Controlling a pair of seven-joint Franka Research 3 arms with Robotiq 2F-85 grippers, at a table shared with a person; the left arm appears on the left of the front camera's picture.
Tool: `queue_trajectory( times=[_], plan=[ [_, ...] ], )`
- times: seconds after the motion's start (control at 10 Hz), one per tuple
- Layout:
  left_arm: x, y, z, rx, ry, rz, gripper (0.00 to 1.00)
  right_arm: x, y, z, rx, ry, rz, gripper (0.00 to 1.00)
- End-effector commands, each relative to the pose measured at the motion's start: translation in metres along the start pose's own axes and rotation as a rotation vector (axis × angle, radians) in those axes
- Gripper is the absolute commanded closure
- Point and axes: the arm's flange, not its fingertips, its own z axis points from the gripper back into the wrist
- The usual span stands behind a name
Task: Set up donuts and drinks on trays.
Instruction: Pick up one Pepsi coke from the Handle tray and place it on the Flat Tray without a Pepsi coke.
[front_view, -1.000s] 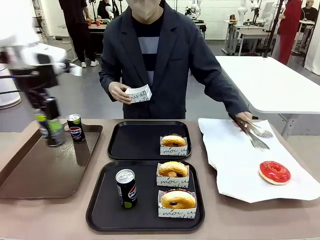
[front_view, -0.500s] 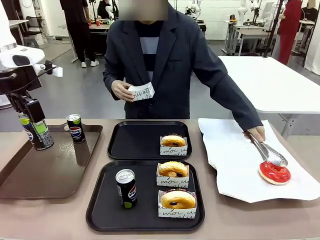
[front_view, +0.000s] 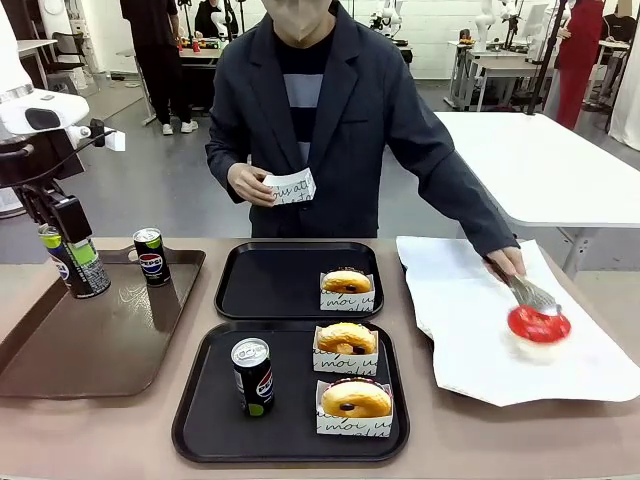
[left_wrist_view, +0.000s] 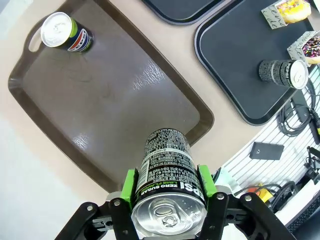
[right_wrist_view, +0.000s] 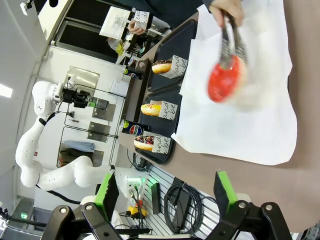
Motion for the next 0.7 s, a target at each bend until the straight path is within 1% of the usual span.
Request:
queue_trajectory(
  times=[0.0,0.2,0.4,0.6],
  plan=[
    [0.01,0.002,-0.002,0.001,-0.012,0.015,0.42,0.002,0.0,0.0,0.02,-0.018,0.017,0.0],
    [0.027,-0.004,-0.005,0.013,-0.009,0.018,0.42,0.002,0.0,0.0,0.02,-0.018,0.017,0.0],
    [0.053,-0.01,-0.007,0.023,0.002,0.019,0.42,0.002,0.0,0.0,0.02,-0.018,0.017,0.0],
    [0.073,-0.019,-0.013,0.046,-0.014,0.047,0.42,0.002,0.0,0.0,0.02,-0.018,0.017,0.0]
  ],
)
